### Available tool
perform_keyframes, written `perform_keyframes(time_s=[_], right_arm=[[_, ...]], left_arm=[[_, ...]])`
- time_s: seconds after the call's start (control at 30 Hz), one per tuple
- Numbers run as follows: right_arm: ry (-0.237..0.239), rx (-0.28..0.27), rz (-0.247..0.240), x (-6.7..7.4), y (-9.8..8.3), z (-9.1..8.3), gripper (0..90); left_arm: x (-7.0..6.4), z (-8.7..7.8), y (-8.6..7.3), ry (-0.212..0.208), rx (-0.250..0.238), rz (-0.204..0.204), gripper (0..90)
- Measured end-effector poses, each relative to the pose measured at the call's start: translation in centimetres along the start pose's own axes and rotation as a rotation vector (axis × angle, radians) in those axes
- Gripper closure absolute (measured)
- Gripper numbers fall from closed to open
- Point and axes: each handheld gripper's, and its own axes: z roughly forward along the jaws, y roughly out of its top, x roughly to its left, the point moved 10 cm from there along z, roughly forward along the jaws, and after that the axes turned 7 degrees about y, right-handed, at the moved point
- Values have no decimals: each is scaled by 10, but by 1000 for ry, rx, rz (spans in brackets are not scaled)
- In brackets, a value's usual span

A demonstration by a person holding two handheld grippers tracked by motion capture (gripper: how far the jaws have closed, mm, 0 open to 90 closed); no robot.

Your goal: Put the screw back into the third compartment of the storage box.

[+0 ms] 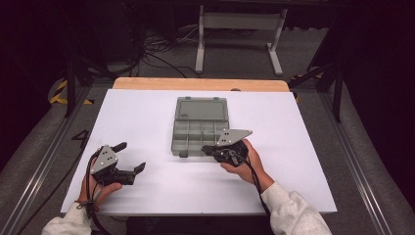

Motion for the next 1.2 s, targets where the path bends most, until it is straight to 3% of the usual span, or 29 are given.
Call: perform_keyframes(time_s=[0.53,0.93,1.2], right_arm=[[-62,-36,0,-28,19,-16,873],[-93,-40,43,-52,22,-10,873],[-117,-14,73,-69,17,-1,873]], left_arm=[[-1,0,0,-4,3,-3,41],[-1,0,-1,-9,1,-2,42],[-1,0,0,-9,2,2,43]])
